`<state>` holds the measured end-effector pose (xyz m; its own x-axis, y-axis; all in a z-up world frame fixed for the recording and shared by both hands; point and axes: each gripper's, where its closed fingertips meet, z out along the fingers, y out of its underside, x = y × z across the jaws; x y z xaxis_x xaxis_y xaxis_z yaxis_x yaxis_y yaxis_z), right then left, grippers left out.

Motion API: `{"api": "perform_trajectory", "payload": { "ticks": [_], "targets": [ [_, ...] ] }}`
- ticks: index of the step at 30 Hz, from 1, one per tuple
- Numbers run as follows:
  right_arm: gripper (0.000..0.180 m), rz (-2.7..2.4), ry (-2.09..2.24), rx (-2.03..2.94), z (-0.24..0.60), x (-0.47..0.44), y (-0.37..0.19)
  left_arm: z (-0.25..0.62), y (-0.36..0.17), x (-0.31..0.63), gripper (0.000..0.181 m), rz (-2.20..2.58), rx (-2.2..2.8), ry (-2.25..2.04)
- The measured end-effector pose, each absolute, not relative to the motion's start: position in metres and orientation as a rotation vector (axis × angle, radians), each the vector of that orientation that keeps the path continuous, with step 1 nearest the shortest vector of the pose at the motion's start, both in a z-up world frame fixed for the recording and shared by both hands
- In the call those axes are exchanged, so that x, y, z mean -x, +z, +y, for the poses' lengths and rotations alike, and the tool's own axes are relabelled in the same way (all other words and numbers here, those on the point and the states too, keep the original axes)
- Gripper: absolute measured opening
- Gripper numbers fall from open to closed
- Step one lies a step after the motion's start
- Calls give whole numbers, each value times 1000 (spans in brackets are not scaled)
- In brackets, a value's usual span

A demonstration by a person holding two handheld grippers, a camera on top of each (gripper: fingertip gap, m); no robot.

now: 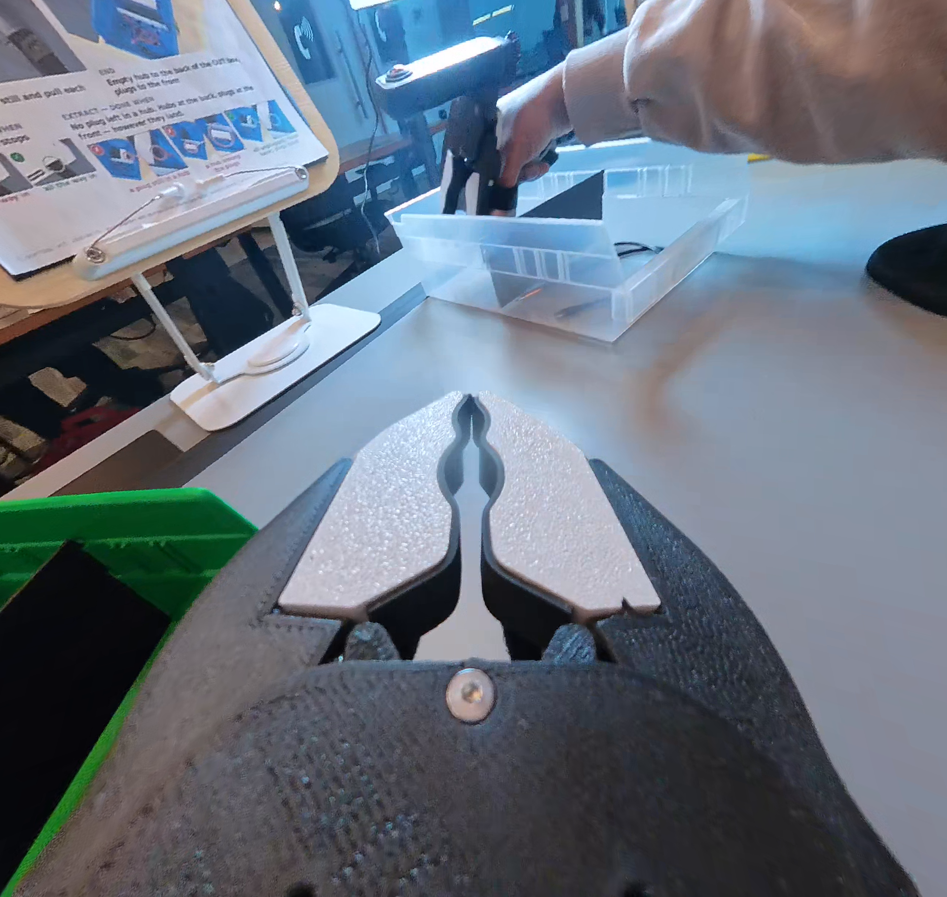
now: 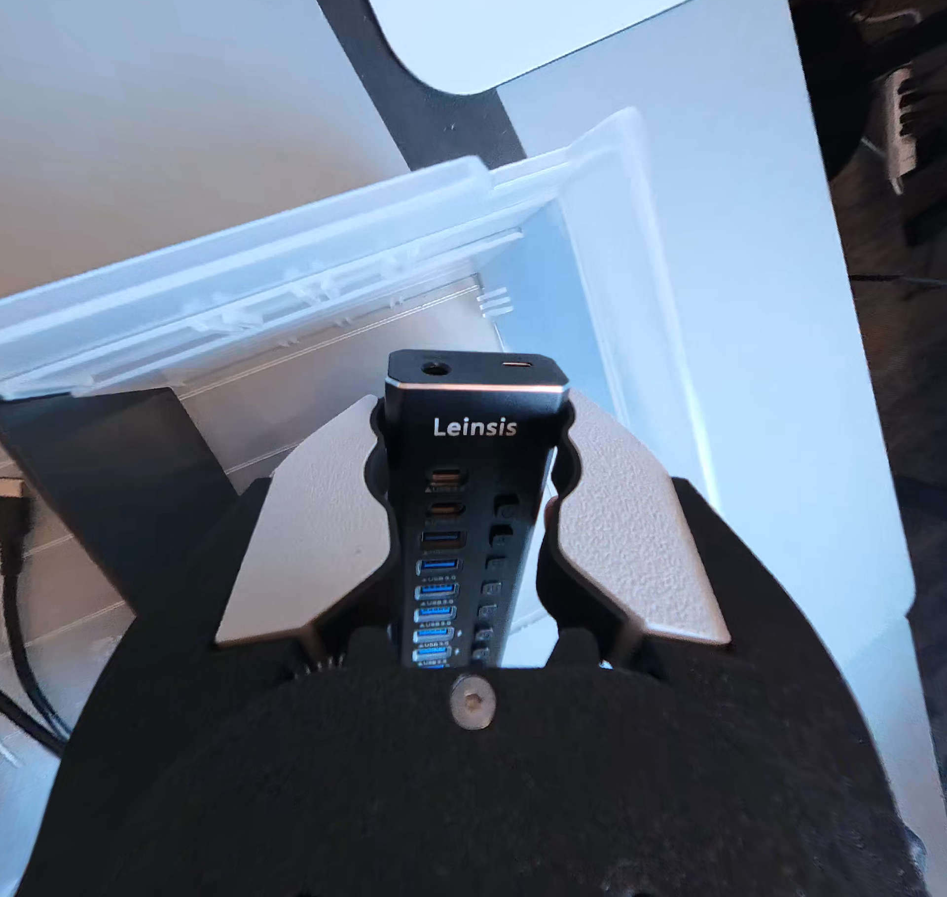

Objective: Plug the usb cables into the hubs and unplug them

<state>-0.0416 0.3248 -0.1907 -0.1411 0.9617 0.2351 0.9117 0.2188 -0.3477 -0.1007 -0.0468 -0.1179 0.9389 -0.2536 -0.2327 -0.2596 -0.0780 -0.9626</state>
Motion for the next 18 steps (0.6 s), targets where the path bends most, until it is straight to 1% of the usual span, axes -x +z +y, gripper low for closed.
{"api": "perform_trajectory", "payload": {
  "ticks": [2,3,4,7,9,11,13,18],
  "targets": [
    [61,-2072,162,1687,324,43,-188,-48,-122,105,0,395,1688,24],
    [62,-2029,208,1661,322,47,-178,-48,-123,107,2,385,1696,22],
    [62,-1979,278,1644,319,49,-163,-49,-124,109,7,373,1702,18],
    [63,-1839,469,1565,302,45,-106,-54,-123,116,12,345,1709,32],
    [61,-1794,554,1476,278,30,-71,-61,-121,122,15,333,1709,70],
    [59,-1790,570,1371,247,8,-50,-70,-114,134,18,316,1702,129],
    [58,-1806,576,1280,209,-20,-43,-81,-98,154,20,280,1684,206],
    [49,-1691,770,1133,106,-89,-41,-112,-28,231,20,194,1673,400]
  ]
}}
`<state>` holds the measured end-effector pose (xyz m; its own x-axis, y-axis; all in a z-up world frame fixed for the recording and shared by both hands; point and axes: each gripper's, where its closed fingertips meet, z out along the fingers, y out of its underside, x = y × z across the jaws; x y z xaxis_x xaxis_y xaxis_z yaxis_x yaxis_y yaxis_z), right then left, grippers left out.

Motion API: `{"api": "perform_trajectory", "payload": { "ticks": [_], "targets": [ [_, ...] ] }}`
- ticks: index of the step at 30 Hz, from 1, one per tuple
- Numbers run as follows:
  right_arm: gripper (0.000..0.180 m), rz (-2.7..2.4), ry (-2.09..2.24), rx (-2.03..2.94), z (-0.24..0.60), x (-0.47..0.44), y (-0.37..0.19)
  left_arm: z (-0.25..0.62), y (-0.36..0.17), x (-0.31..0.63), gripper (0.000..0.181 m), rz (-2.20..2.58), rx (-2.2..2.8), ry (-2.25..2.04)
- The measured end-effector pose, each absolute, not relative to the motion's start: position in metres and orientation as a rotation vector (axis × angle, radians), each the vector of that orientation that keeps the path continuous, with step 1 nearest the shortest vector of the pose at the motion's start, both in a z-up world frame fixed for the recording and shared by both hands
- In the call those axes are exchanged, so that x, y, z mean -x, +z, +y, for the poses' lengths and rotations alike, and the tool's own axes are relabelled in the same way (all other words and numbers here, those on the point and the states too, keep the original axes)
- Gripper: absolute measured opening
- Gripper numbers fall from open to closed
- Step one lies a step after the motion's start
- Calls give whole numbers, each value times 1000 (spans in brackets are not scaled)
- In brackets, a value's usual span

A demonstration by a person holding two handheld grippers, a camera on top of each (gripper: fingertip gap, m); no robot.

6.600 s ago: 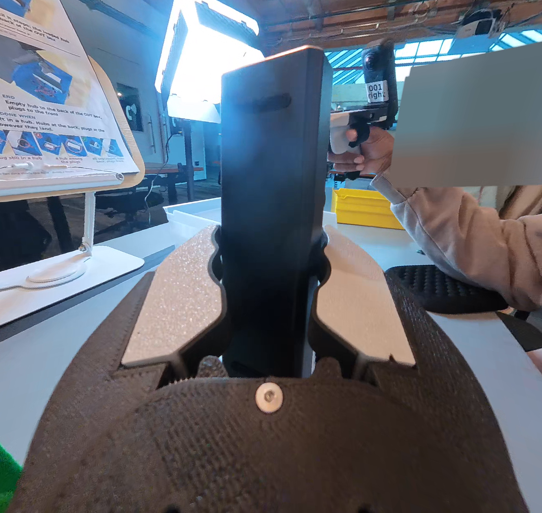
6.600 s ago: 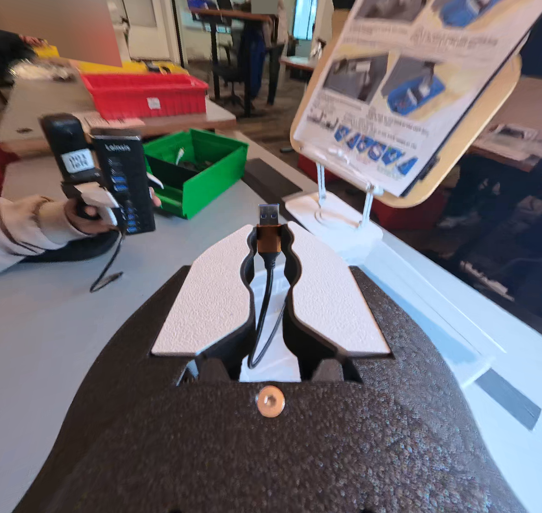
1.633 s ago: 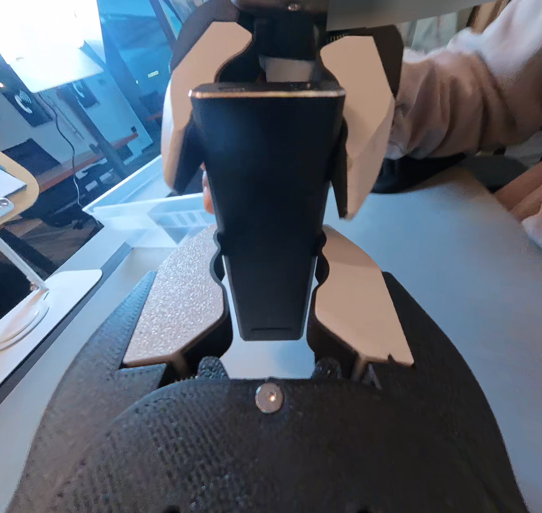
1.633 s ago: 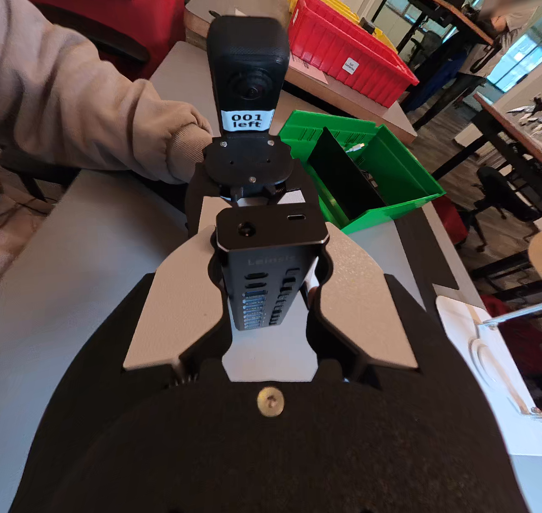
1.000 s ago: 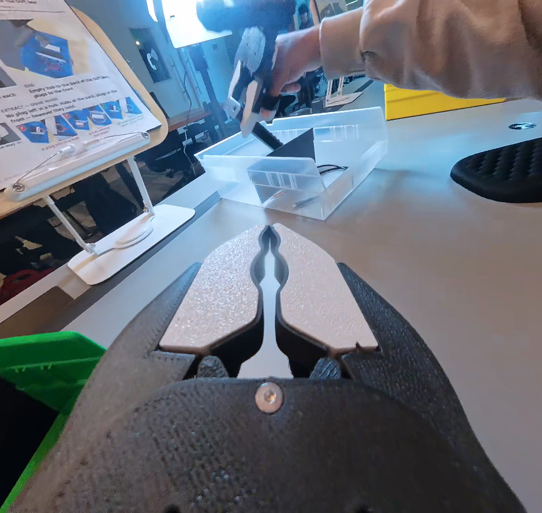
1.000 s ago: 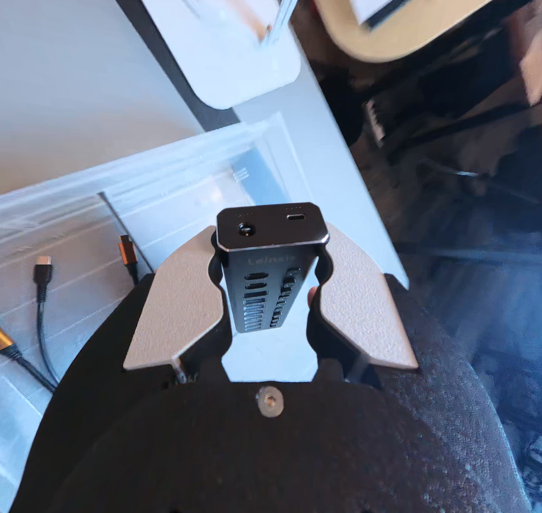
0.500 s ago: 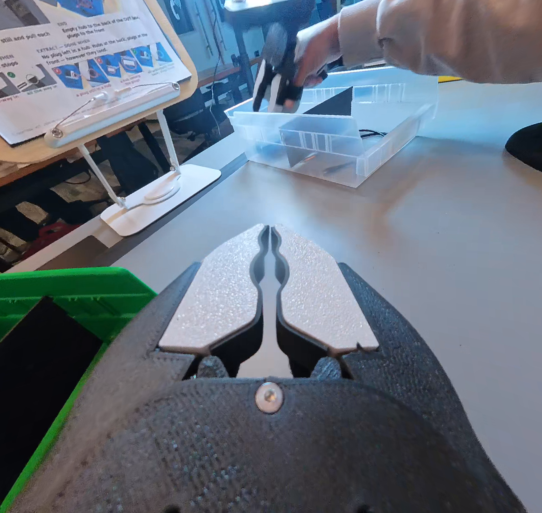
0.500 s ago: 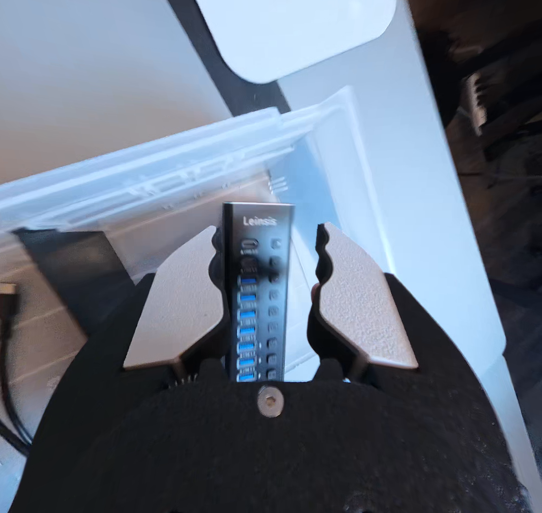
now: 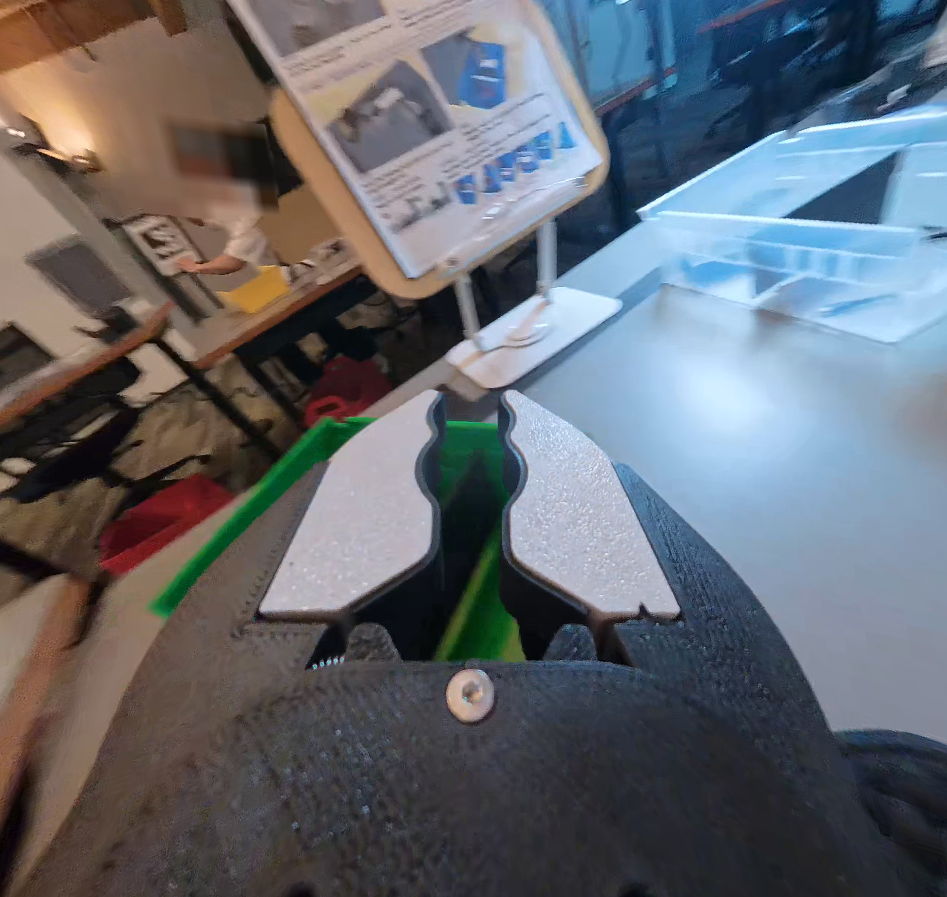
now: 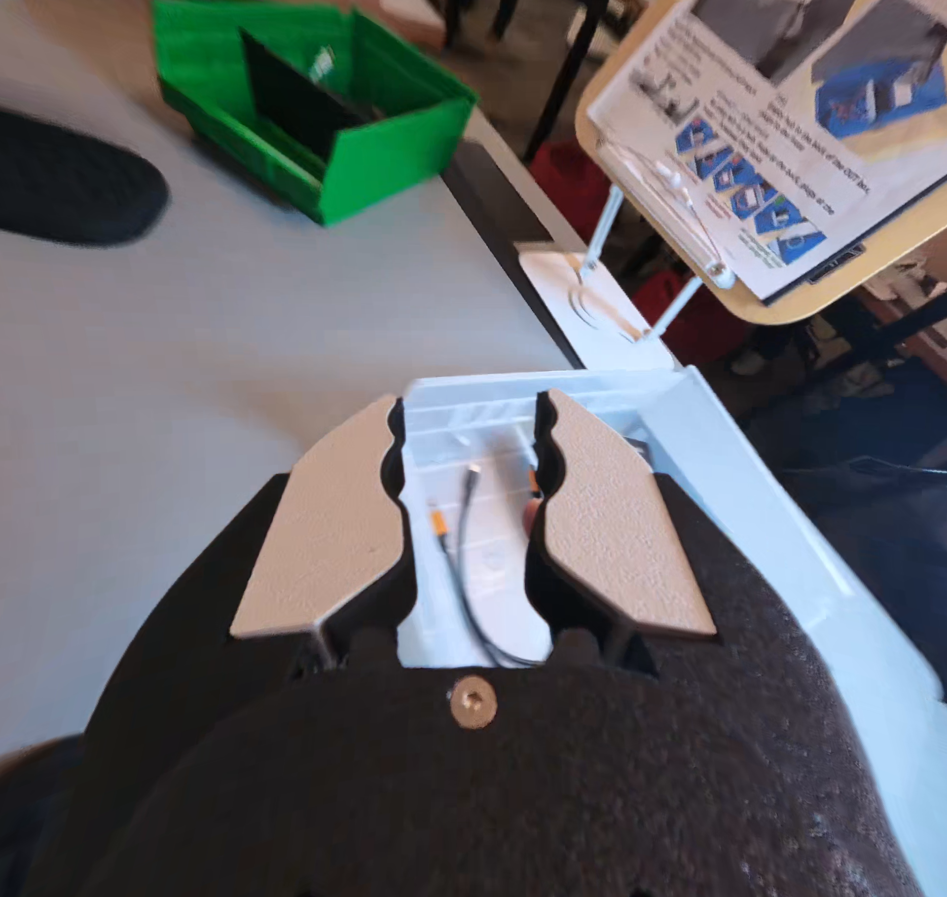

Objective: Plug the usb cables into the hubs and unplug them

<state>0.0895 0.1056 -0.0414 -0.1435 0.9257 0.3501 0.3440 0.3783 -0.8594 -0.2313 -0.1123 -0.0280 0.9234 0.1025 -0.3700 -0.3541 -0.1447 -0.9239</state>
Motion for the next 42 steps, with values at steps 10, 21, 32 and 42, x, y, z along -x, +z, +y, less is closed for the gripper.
{"api": "perform_trajectory", "payload": {
  "ticks": [10,21,32,42],
  "targets": [
    [44,-1411,1156,1236,47,-114,-93,-70,-73,377,37,340,2356,433],
    [43,-1438,1144,1299,68,-107,-126,-60,-218,380,31,465,3016,-158],
    [40,-1453,1091,1260,69,-110,-129,-50,-224,386,38,346,3096,17],
    [37,-1440,1107,1259,62,-115,-129,-31,-230,389,33,12,2982,14]
  ]
}}
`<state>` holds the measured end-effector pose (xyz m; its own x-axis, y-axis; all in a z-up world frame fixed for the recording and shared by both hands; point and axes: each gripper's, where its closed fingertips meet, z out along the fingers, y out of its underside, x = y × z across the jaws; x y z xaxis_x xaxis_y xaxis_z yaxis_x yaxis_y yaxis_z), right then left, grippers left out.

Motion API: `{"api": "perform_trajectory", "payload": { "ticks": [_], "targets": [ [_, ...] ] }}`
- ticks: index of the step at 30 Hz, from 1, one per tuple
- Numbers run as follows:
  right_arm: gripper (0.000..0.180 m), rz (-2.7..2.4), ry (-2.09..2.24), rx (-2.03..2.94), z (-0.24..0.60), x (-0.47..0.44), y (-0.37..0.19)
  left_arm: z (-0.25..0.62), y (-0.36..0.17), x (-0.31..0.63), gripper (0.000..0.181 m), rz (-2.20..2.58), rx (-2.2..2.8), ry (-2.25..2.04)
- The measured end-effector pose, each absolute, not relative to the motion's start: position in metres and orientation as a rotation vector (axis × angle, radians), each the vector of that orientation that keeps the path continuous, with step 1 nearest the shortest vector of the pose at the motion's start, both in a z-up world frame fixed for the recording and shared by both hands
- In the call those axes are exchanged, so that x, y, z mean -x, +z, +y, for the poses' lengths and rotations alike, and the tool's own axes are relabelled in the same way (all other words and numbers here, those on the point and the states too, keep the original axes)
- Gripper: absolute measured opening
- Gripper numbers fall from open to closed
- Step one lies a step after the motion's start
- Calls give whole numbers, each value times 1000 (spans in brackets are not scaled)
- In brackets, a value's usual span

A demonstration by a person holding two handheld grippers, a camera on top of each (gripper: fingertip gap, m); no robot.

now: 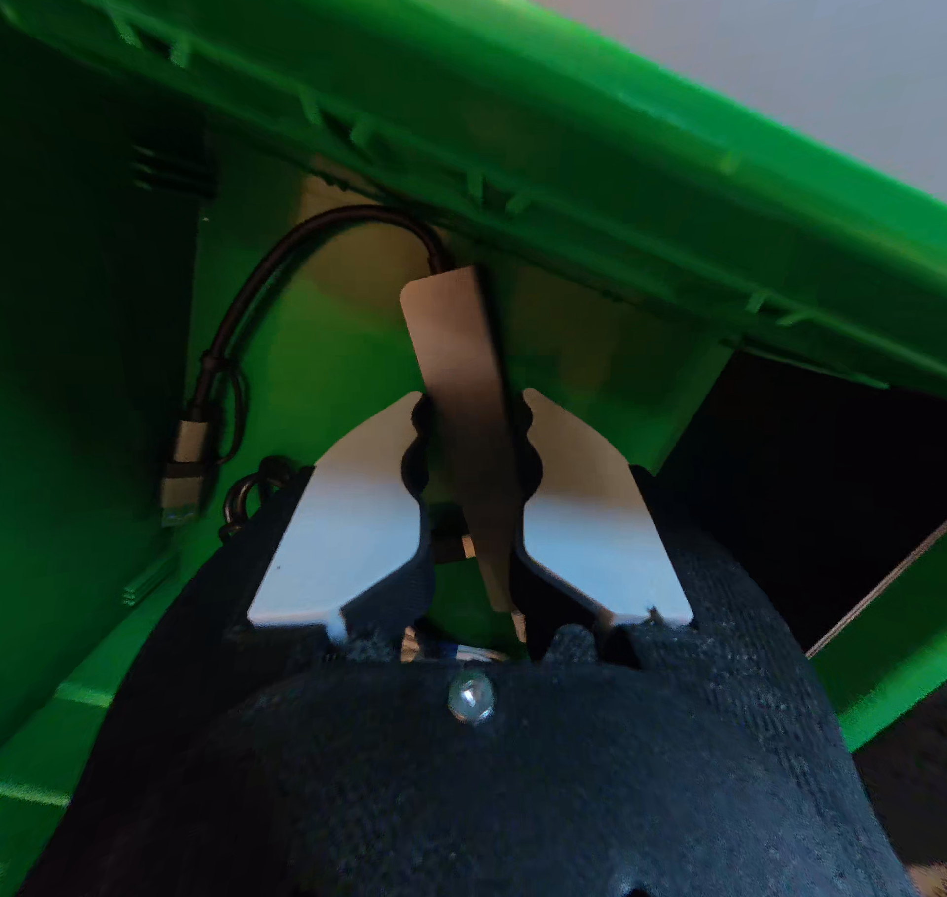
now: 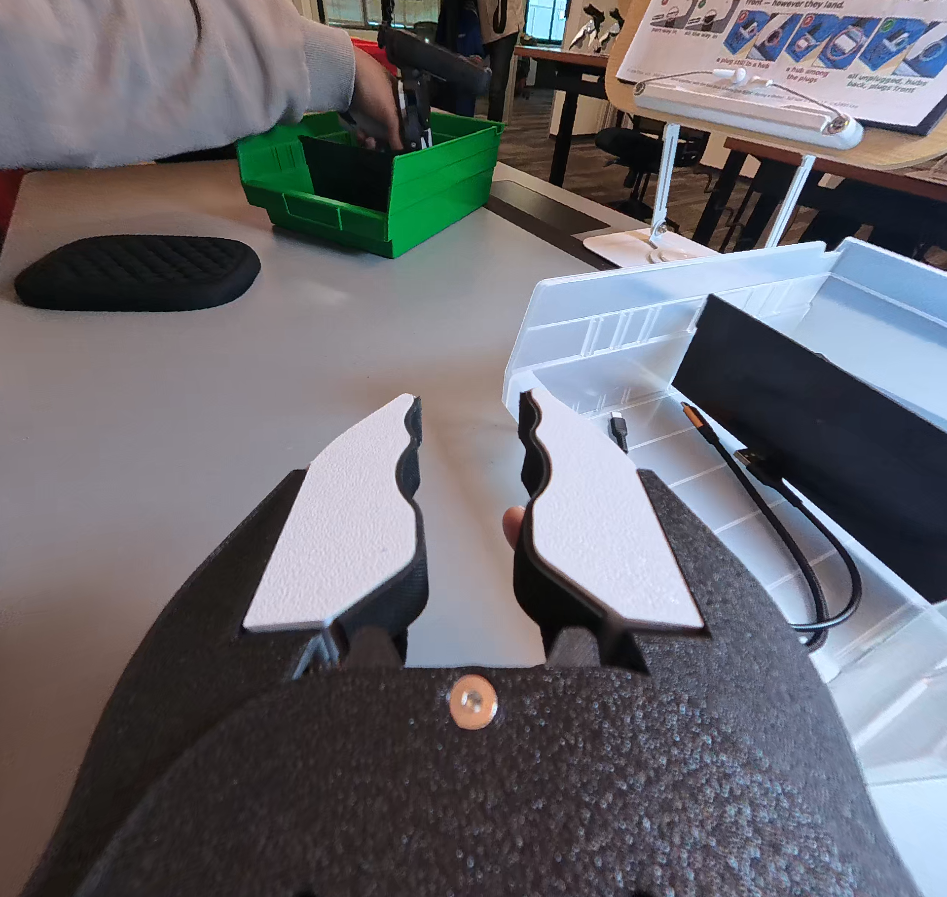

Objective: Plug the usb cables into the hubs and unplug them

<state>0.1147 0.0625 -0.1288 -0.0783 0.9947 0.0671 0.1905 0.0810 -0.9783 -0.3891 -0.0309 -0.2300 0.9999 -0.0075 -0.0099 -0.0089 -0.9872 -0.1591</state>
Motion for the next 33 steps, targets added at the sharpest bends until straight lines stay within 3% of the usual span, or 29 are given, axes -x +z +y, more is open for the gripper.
{"api": "perform_trajectory", "payload": {
  "ticks": [5,11,20,25,30,33],
  "targets": [
    [35,-1451,1095,1234,56,-115,-129,-27,-200,399,32,66,2809,196],
    [34,-1476,1090,1178,42,-108,-122,-31,-82,377,31,158,2384,387],
    [34,-1518,961,977,2,-79,-72,-41,65,200,31,401,1731,165],
    [37,-1467,924,904,-22,-44,-36,-41,76,79,31,506,1503,-69],
    [58,-1507,1064,1023,-46,-5,-56,-20,51,3,31,533,1396,-246],
    [56,-1394,1107,1136,-29,2,-67,0,37,-18,31,491,1365,-350]
  ]
}}
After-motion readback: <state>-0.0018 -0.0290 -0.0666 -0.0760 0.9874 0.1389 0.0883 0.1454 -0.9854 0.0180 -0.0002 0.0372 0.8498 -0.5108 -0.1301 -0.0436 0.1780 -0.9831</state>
